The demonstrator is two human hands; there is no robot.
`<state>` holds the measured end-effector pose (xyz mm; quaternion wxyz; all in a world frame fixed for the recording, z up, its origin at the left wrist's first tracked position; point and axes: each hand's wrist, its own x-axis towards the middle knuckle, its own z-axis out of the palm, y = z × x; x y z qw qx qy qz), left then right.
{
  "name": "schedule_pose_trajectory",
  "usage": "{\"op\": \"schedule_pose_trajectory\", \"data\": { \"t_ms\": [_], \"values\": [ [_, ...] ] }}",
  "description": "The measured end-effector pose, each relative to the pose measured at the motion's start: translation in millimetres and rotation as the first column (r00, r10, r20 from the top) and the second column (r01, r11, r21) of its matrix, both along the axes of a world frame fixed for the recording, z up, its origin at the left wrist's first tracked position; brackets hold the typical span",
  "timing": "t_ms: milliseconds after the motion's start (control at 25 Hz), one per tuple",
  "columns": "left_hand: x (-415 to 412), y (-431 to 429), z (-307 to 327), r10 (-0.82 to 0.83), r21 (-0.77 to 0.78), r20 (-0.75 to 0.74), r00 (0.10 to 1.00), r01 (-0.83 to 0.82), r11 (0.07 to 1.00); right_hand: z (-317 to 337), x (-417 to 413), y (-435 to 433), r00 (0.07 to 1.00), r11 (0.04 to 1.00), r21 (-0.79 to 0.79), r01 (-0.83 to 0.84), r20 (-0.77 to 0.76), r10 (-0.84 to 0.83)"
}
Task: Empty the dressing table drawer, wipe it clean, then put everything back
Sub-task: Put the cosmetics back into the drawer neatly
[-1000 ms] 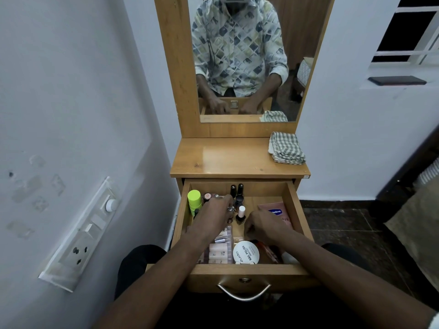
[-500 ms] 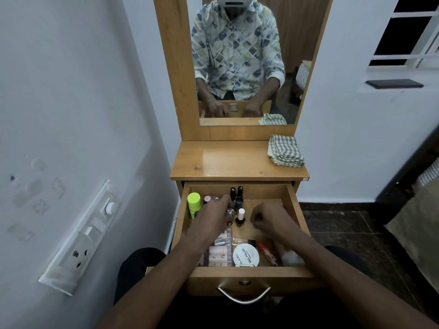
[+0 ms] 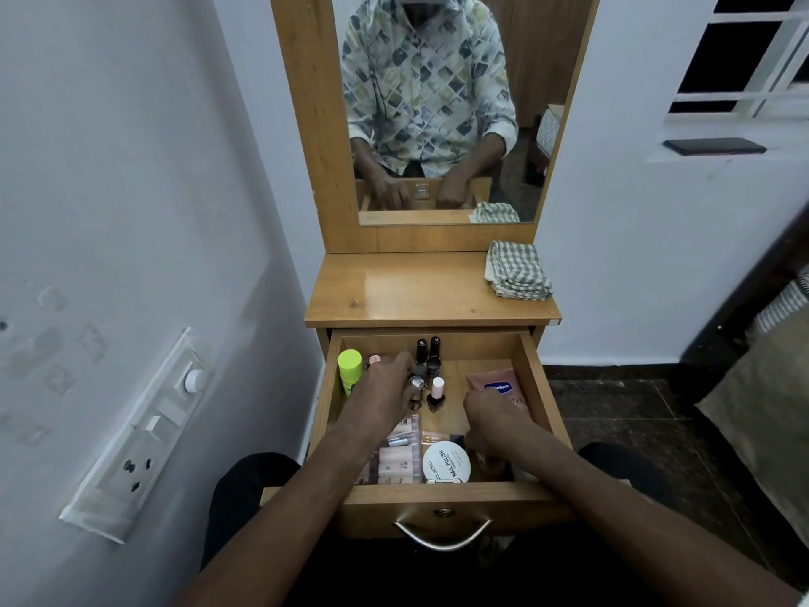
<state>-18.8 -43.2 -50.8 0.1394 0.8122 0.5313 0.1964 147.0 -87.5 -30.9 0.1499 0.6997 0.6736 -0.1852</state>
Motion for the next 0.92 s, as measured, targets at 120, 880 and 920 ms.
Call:
{"op": "schedule_pose_trajectory", "data": {
  "t_ms": [120,880,920],
  "values": [
    [0,2,0,0.007,-0.002,-0.01,1.0,-0.007,1.0,0,1,2,1.0,1.0,0.024,0.02,-0.006,-0.019],
    [-4,-6,13,0.033,-0.033,0.099,0.995,-0.03,0.999,6,12,-2,0.972,0.988,0.086,0.132,-0.207,-0.112],
    [-7,-7,17,0.052,-0.033,0.135,0.989,-0.048,0.998,9,16,-1,0.95,0.975,0.133,0.178,-0.281,-0.136]
  ]
}}
